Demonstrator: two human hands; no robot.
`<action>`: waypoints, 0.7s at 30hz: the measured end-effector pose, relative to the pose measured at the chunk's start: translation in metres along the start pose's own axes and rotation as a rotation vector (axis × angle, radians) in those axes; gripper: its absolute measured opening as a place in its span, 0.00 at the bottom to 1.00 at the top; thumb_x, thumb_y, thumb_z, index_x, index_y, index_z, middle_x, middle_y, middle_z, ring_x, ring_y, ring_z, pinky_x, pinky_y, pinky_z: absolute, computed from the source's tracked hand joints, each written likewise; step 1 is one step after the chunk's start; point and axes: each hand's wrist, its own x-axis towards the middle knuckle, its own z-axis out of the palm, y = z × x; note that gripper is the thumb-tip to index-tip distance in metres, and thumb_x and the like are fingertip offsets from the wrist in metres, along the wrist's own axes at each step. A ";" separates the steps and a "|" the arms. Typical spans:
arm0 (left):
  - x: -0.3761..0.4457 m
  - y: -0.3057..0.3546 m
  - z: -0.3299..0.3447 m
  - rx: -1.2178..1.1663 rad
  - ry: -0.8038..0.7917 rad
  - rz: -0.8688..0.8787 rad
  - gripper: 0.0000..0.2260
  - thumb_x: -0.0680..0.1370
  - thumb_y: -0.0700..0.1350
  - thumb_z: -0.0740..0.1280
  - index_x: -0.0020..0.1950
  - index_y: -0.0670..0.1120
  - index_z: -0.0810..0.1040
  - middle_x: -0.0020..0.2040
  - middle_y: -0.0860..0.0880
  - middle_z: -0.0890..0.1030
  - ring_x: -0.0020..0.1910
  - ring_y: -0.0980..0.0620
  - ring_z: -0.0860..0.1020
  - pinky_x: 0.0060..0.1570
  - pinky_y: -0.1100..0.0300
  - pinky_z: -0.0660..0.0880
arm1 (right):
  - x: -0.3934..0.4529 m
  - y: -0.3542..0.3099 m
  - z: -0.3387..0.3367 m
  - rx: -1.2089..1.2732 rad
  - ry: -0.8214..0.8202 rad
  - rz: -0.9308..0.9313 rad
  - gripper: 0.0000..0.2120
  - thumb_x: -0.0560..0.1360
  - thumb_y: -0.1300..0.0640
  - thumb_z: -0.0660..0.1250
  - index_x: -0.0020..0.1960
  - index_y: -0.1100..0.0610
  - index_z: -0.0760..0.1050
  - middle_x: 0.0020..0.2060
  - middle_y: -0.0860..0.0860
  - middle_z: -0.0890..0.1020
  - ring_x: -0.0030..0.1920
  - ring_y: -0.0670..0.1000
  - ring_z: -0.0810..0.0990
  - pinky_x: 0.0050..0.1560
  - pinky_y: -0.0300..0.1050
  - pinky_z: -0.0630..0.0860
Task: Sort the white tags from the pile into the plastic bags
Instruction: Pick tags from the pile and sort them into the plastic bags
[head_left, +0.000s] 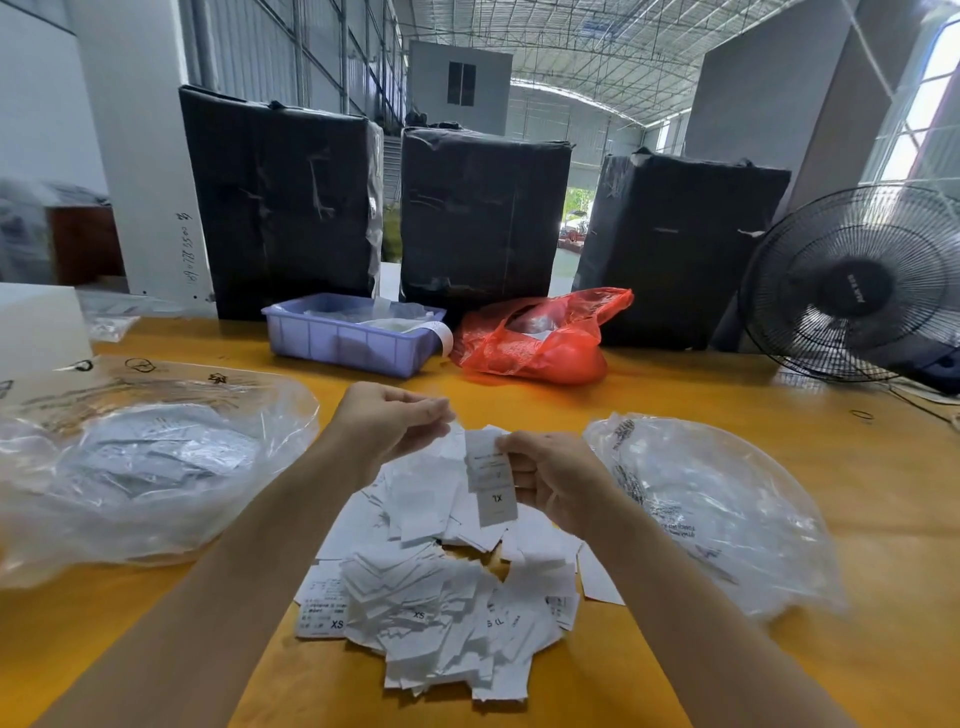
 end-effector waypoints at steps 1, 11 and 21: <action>0.000 0.000 0.000 -0.015 -0.009 -0.005 0.04 0.71 0.37 0.72 0.42 0.36 0.82 0.36 0.43 0.85 0.32 0.53 0.83 0.30 0.66 0.77 | 0.000 -0.002 -0.001 0.024 -0.007 0.001 0.06 0.76 0.64 0.64 0.44 0.65 0.77 0.40 0.59 0.83 0.39 0.55 0.82 0.44 0.49 0.78; -0.001 0.000 0.001 -0.037 -0.030 -0.007 0.04 0.72 0.37 0.72 0.41 0.37 0.82 0.37 0.43 0.85 0.33 0.54 0.83 0.30 0.67 0.77 | 0.002 0.013 -0.002 -0.213 0.248 -0.451 0.03 0.71 0.65 0.72 0.40 0.59 0.82 0.37 0.55 0.84 0.37 0.52 0.81 0.41 0.44 0.78; -0.003 0.002 0.002 -0.084 -0.010 -0.028 0.05 0.70 0.37 0.72 0.45 0.37 0.81 0.36 0.44 0.85 0.33 0.53 0.83 0.31 0.65 0.79 | 0.003 0.013 -0.002 -0.183 0.073 -0.145 0.04 0.74 0.61 0.69 0.44 0.62 0.81 0.40 0.57 0.83 0.41 0.53 0.81 0.42 0.43 0.79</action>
